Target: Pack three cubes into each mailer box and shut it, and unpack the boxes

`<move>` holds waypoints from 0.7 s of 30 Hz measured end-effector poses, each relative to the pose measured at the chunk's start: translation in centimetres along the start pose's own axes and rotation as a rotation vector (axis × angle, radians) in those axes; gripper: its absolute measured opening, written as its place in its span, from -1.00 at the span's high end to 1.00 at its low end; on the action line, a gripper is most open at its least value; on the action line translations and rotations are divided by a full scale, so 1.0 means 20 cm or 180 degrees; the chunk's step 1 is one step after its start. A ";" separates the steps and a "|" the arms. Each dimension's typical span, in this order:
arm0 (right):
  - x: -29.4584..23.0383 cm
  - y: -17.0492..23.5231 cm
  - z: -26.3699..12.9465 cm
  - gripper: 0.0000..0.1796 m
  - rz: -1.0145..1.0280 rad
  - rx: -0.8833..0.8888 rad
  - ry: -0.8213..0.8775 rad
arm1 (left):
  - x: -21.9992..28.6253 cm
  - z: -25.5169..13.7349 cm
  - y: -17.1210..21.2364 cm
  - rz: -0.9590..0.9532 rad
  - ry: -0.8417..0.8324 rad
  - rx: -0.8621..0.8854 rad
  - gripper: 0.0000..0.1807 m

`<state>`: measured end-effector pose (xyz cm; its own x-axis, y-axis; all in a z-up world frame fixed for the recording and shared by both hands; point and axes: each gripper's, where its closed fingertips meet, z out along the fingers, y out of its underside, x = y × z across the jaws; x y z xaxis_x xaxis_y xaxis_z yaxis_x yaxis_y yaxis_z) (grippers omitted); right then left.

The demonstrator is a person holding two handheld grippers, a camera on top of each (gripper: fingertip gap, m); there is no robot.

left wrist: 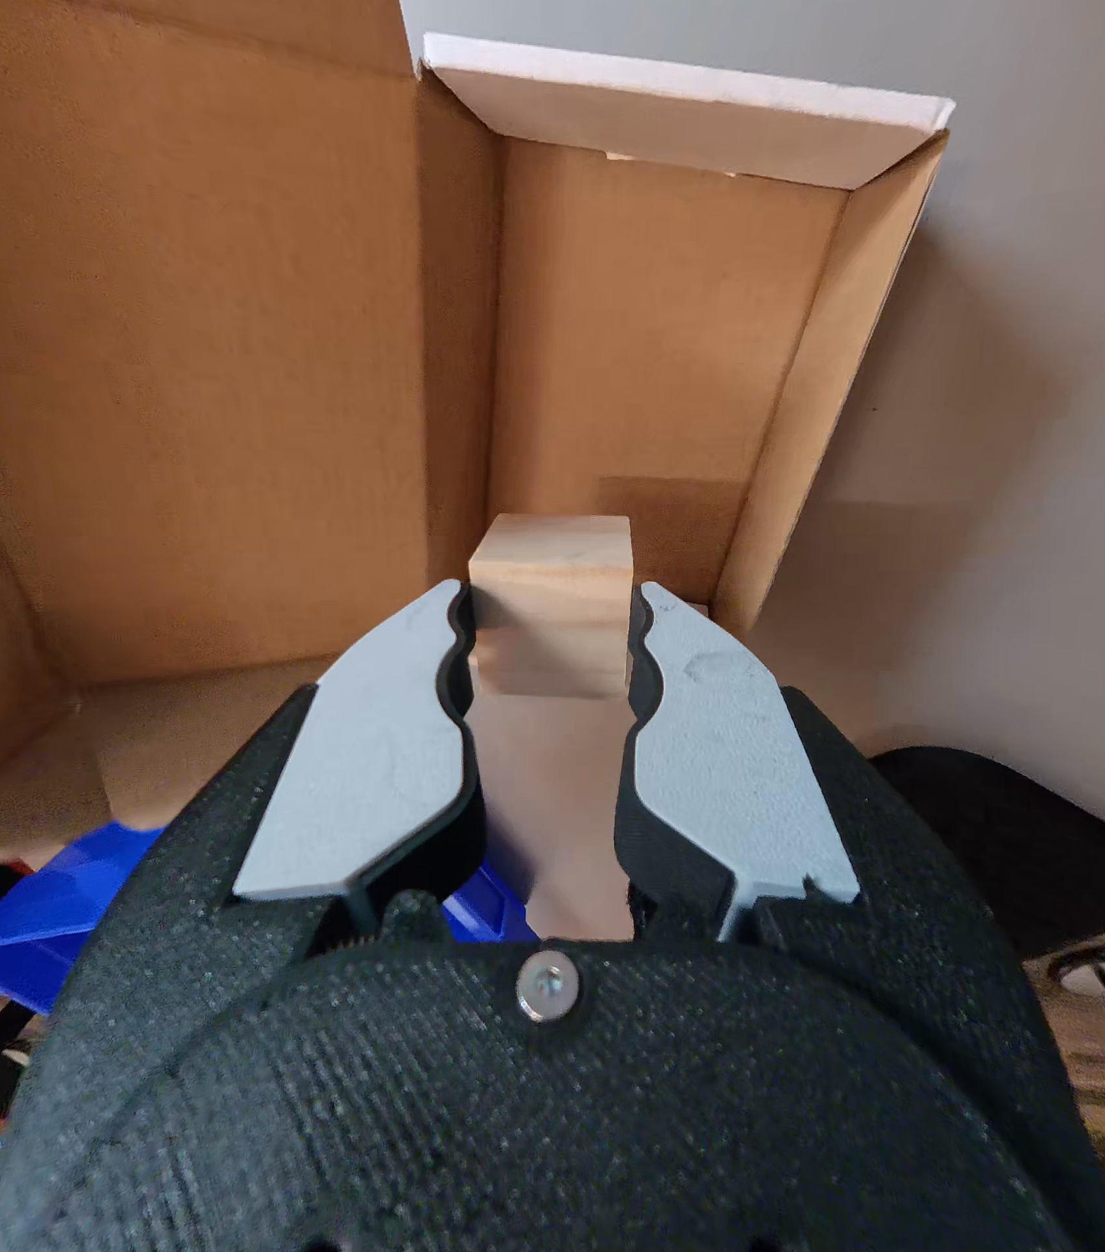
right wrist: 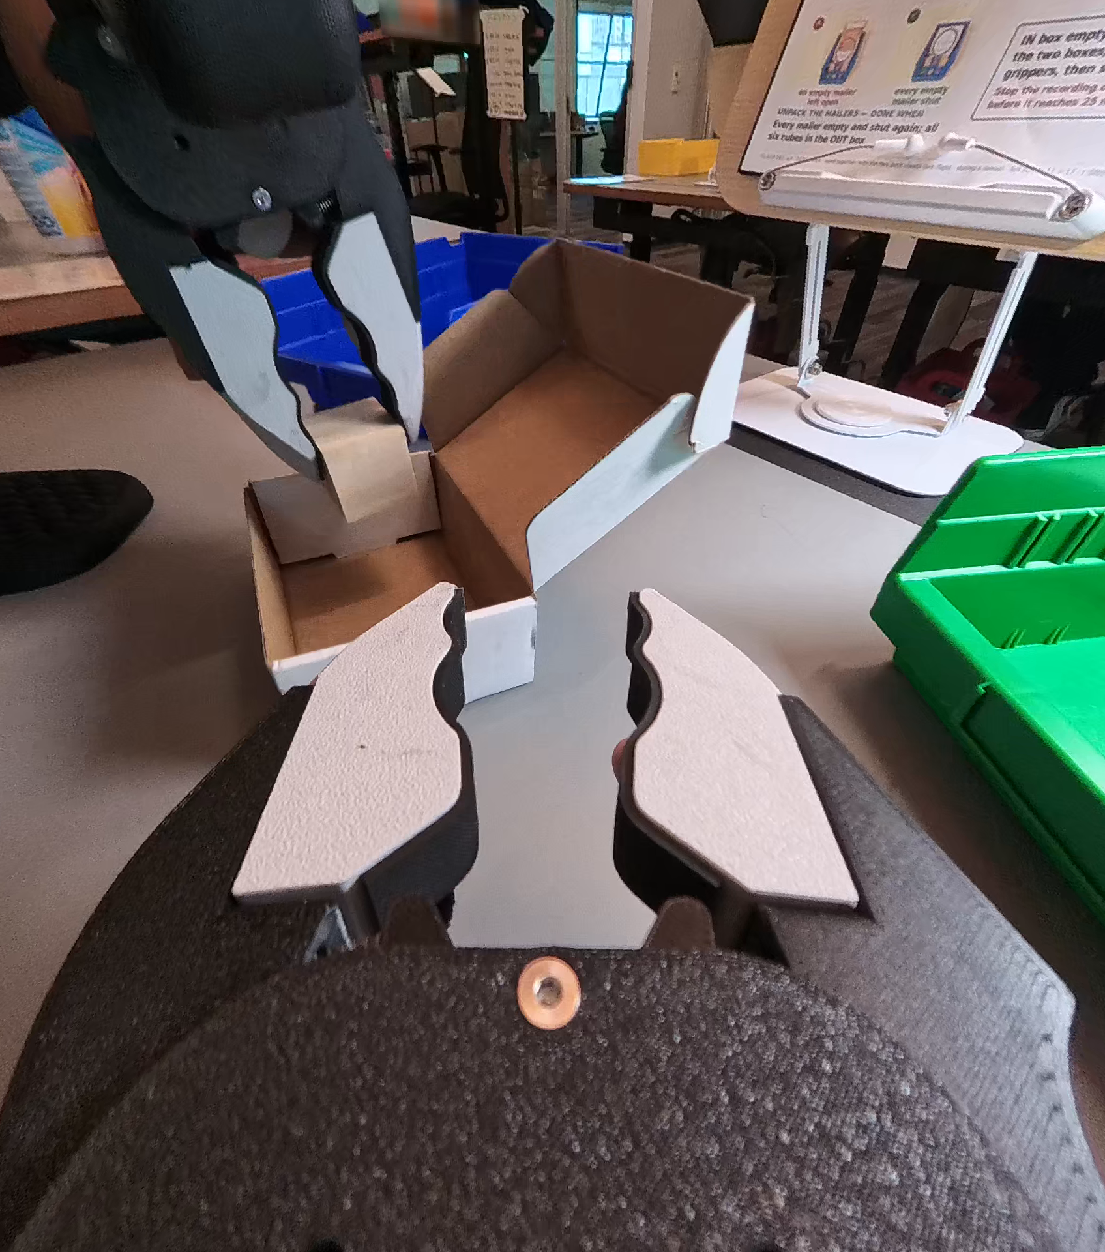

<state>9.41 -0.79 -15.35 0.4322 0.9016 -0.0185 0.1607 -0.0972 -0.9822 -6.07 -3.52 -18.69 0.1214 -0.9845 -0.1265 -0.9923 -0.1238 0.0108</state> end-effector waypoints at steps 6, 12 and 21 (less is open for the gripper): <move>-0.01 0.01 0.00 0.50 -0.0087 -0.0045 0.0002 | 0.02 0.13 -0.02 0.0013 0.0109 -0.0054 0.52; -0.01 0.03 0.00 0.50 -0.0111 -0.0085 -0.0011 | 0.08 0.26 -0.01 0.0061 0.0253 0.0118 0.52; -0.11 0.10 0.06 0.46 -0.0250 -0.0330 -0.0231 | 0.05 0.14 -0.01 0.0042 -0.0054 0.0720 0.43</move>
<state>7.74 -2.57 -17.54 0.3498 0.9359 0.0404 0.2840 -0.0648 -0.9566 -5.91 -4.11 -21.69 0.1097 -0.9834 -0.1446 -0.9747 -0.0779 -0.2097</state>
